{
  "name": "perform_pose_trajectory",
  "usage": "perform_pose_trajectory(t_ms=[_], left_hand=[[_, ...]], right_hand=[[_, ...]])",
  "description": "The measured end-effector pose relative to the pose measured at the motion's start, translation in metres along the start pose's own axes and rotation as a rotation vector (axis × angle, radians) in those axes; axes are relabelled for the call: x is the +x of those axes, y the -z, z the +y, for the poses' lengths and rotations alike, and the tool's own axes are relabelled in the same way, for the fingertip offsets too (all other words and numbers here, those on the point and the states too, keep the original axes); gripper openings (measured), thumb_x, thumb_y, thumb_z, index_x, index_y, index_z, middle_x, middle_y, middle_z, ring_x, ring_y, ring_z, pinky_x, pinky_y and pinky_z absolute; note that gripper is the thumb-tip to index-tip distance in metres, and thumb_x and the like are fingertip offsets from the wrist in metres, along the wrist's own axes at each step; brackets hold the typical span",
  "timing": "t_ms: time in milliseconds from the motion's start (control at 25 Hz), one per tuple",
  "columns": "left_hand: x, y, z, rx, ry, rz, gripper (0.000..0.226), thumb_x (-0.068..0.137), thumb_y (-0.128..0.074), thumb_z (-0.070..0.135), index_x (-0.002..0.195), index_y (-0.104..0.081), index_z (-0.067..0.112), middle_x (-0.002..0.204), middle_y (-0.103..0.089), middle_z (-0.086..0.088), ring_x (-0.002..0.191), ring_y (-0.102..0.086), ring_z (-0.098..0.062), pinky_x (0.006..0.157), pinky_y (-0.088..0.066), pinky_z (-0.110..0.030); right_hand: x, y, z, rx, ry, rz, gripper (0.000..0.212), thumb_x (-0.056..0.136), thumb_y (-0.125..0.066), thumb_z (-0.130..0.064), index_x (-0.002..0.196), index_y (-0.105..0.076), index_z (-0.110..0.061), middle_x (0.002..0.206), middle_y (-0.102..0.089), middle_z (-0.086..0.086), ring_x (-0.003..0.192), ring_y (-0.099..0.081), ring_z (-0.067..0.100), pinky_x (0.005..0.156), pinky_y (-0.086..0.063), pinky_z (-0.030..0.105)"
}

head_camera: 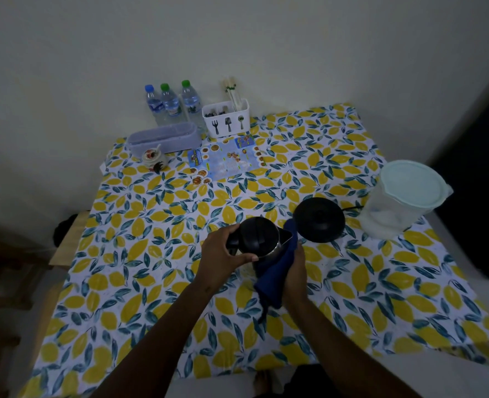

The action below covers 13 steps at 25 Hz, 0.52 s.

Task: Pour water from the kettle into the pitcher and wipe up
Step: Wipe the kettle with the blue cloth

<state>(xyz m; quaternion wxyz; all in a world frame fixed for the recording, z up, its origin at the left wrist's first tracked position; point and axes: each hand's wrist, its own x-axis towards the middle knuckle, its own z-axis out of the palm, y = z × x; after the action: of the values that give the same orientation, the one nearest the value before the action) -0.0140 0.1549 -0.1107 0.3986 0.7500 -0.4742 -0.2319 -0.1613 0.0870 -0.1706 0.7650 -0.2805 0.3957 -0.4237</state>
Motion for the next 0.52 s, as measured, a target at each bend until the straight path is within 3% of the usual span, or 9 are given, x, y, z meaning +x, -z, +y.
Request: perform_pose_trajectory(t_ms=[40, 120, 240, 360, 520], left_hand=[[0.000, 0.000, -0.001, 0.006, 0.003, -0.012, 0.079, 0.064, -0.087, 0.038, 0.131, -0.054, 0.014, 0.125, -0.063, -0.003, 0.115, -0.059, -0.020, 0.097, -0.052, -0.045], [0.001, 0.001, -0.002, 0.016, 0.000, -0.024, 0.080, 0.066, -0.087, 0.036, 0.134, -0.051, 0.013, 0.128, -0.061, -0.007, 0.118, -0.057, -0.022, 0.099, -0.051, -0.048], [0.000, 0.002, -0.005, 0.035, 0.010, -0.046, 0.083, 0.068, -0.085, 0.036, 0.137, -0.046, 0.012, 0.133, -0.056, -0.009, 0.121, -0.054, -0.023, 0.102, -0.049, -0.046], [0.000, 0.004, -0.006, 0.040, 0.021, -0.076, 0.083, 0.070, -0.084, 0.037, 0.139, -0.045, 0.012, 0.136, -0.054, -0.010, 0.123, -0.053, -0.025, 0.103, -0.048, -0.044], [0.000, 0.014, -0.017, 0.009, 0.054, -0.111, 0.065, 0.072, -0.083, 0.032, 0.127, -0.054, 0.015, 0.124, -0.060, -0.006, 0.114, -0.058, -0.021, 0.095, -0.050, -0.032]], right_hand=[[-0.013, -0.004, 0.011, -0.104, 0.044, 0.091, 0.037, 0.102, -0.039, -0.021, 0.138, -0.043, -0.024, 0.140, -0.051, 0.009, 0.125, -0.050, 0.030, 0.097, -0.048, 0.045], [-0.034, -0.015, 0.030, -0.458, 0.142, 0.224, 0.060, 0.094, -0.047, -0.008, 0.146, -0.025, -0.028, 0.154, -0.027, 0.006, 0.139, -0.030, 0.032, 0.106, -0.039, 0.052], [-0.050, -0.024, 0.049, -0.764, 0.194, 0.237, 0.089, 0.084, -0.062, -0.008, 0.151, -0.006, -0.023, 0.160, -0.005, 0.008, 0.145, -0.010, 0.033, 0.108, -0.032, 0.053], [-0.044, -0.003, 0.052, -0.802, 0.144, 0.223, 0.083, 0.086, -0.054, 0.002, 0.151, -0.005, -0.013, 0.160, -0.006, 0.015, 0.145, -0.010, 0.035, 0.114, -0.027, 0.057], [-0.030, 0.031, 0.043, -0.771, 0.101, 0.121, 0.070, 0.089, -0.043, 0.014, 0.149, -0.017, -0.008, 0.154, -0.025, 0.019, 0.139, -0.029, 0.039, 0.111, -0.032, 0.059]])
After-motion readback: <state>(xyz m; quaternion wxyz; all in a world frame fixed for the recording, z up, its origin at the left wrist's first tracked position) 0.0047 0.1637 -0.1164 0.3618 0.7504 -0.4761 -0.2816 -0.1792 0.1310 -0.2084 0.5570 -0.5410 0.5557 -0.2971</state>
